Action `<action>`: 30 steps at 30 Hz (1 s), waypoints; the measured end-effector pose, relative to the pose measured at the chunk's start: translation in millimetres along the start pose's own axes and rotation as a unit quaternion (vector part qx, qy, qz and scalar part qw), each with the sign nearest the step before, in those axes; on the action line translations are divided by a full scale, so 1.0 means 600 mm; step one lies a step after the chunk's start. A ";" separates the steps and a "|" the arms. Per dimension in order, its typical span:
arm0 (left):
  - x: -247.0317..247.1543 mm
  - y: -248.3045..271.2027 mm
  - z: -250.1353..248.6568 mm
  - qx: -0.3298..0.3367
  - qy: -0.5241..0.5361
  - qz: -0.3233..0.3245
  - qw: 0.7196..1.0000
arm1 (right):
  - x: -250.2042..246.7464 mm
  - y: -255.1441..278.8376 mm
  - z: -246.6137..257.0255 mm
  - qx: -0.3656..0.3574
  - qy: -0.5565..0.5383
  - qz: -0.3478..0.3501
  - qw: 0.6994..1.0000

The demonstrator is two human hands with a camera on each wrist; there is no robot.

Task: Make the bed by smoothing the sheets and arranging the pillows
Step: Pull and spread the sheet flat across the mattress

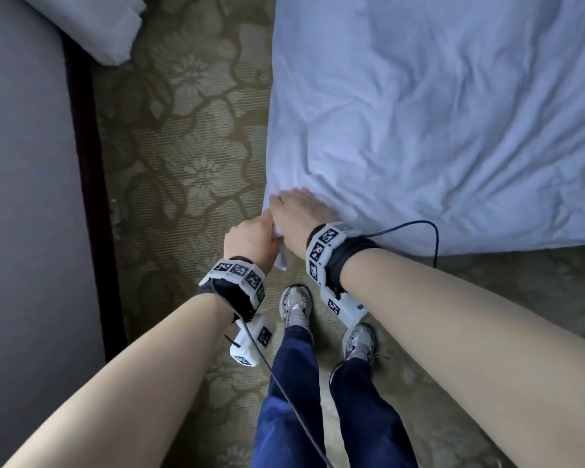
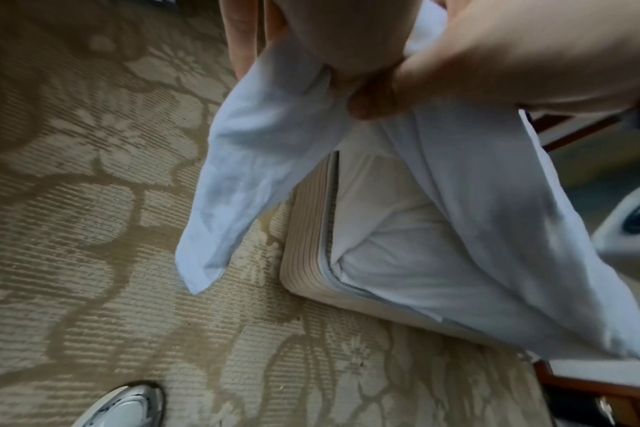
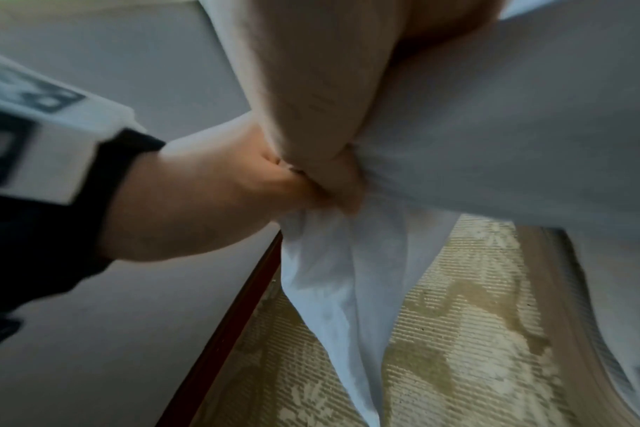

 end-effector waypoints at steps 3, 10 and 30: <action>-0.022 0.002 0.007 -0.034 0.054 -0.026 0.998 | -0.041 0.012 -0.007 0.008 -0.002 0.008 1.000; -0.127 -0.045 0.015 -0.330 0.101 -0.037 0.938 | -0.157 0.104 -0.103 0.080 -0.198 -0.152 0.965; -0.438 -0.128 -0.922 0.151 0.296 -0.216 0.918 | -0.457 0.464 -0.675 0.266 -0.288 -0.424 0.817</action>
Point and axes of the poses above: each hand's wrist, its own y-axis away from the middle knuckle, its own x-axis out of the palm, z = x × y, the point moved 5 cm from there along -y, towards the middle knuckle, and after that the axes turned 6 degrees about -z, right-handed, at the moved point
